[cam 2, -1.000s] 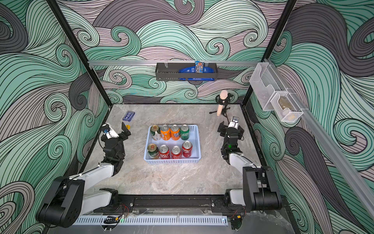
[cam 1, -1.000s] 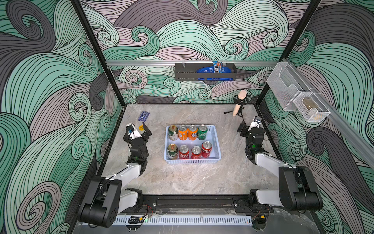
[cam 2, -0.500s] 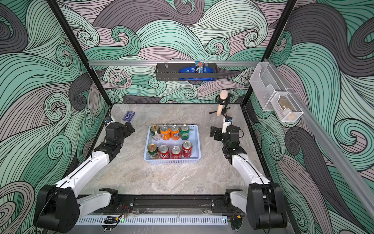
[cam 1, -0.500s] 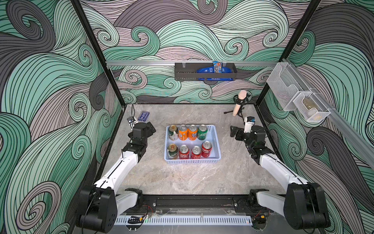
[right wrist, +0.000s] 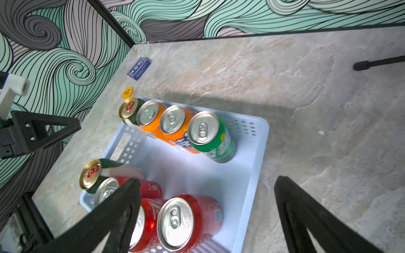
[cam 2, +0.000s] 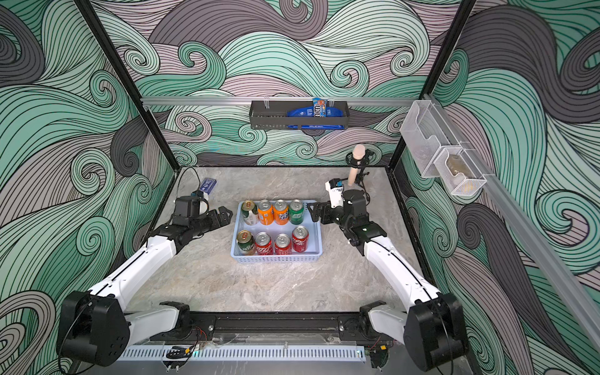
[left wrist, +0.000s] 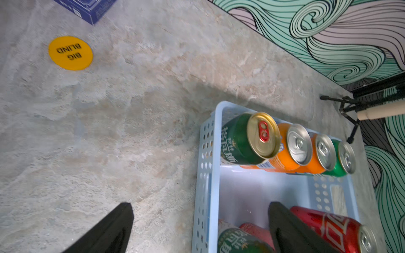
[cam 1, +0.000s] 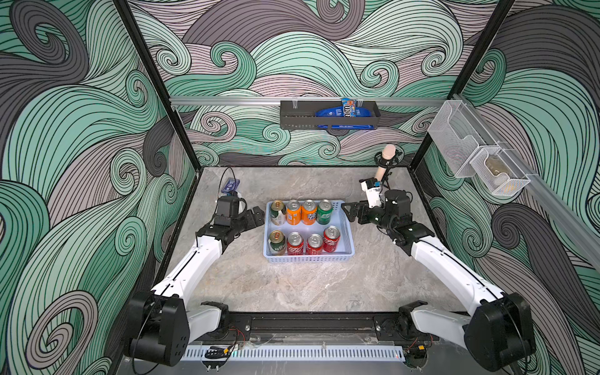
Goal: Take out the drinks from the basket
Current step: Pick up the drink from the basket.
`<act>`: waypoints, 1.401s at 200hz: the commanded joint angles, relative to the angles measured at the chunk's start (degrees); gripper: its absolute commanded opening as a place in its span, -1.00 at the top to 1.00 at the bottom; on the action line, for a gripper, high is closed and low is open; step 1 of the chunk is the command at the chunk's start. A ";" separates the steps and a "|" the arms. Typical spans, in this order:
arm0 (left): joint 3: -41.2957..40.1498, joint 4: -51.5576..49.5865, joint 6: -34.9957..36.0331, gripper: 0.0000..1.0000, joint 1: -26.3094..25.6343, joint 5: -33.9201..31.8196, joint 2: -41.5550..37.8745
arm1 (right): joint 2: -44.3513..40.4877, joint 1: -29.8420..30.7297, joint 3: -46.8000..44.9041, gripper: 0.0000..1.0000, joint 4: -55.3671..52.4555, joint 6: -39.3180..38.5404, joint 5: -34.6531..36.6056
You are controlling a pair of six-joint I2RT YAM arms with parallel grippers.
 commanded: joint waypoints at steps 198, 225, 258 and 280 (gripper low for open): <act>-2.25 -4.22 3.23 -0.97 -0.26 7.18 -2.63 | 13.08 17.77 8.57 -0.76 -20.29 2.40 14.05; -2.37 -4.31 3.36 -0.97 -0.26 7.07 -2.93 | 14.47 18.89 9.21 -0.75 -21.19 3.11 16.33; -2.85 -3.59 3.44 -0.97 -0.26 7.07 -3.76 | 15.68 19.76 9.02 -0.74 -21.50 3.64 17.99; -2.84 -3.69 3.51 -0.97 -0.26 7.07 -3.76 | 16.63 20.03 8.60 -0.72 -21.52 4.07 19.36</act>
